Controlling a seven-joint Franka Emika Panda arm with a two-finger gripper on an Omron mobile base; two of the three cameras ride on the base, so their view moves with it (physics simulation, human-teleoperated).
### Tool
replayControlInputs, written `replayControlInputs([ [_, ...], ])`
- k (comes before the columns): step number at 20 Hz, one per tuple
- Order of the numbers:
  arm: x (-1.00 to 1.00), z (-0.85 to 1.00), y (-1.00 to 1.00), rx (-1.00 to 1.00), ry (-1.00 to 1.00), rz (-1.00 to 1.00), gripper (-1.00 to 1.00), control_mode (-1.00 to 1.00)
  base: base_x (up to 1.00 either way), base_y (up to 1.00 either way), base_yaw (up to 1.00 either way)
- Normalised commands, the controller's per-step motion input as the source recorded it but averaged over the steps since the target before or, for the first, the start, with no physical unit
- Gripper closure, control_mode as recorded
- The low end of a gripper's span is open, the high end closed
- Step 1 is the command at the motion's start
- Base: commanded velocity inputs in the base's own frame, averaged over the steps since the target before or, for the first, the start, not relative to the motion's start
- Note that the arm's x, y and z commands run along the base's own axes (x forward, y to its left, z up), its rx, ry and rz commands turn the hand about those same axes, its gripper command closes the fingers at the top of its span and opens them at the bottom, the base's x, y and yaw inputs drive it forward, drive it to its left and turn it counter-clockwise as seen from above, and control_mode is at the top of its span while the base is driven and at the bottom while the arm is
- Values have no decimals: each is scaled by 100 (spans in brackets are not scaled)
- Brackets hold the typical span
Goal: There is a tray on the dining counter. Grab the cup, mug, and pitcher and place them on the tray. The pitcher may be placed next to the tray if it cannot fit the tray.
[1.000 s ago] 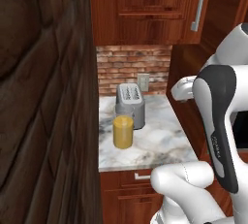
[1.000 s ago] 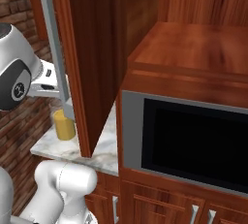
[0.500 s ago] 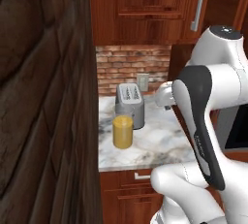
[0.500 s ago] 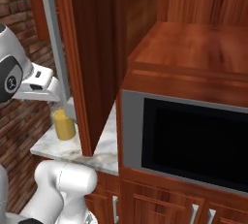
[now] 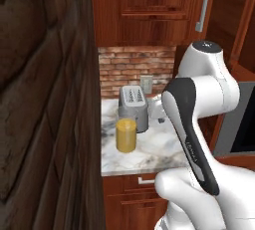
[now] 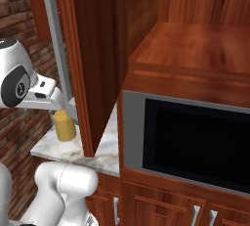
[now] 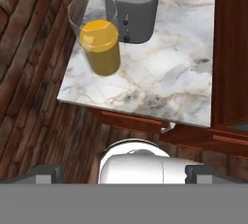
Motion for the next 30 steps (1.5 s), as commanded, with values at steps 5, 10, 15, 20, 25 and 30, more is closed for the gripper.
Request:
replayControlInputs([
  [5, 30, -51, 12, 0, 0, 3, -100, -100, 0, 0, 0],
  [10, 36, -42, 18, 0, 0, 1, -100, -100, 0, 0, 0],
  [15, 43, -24, 14, 1, 0, 0, -100, -100, 0, 0, 0],
  [20, 43, -17, 14, 0, 0, 0, -100, -100, 0, 0, 0],
  [25, 26, -23, 17, 0, 0, 0, -100, -100, 0, 0, 0],
  [30, 19, -23, 15, 0, 0, 0, -100, -100, 0, 0, 0],
])
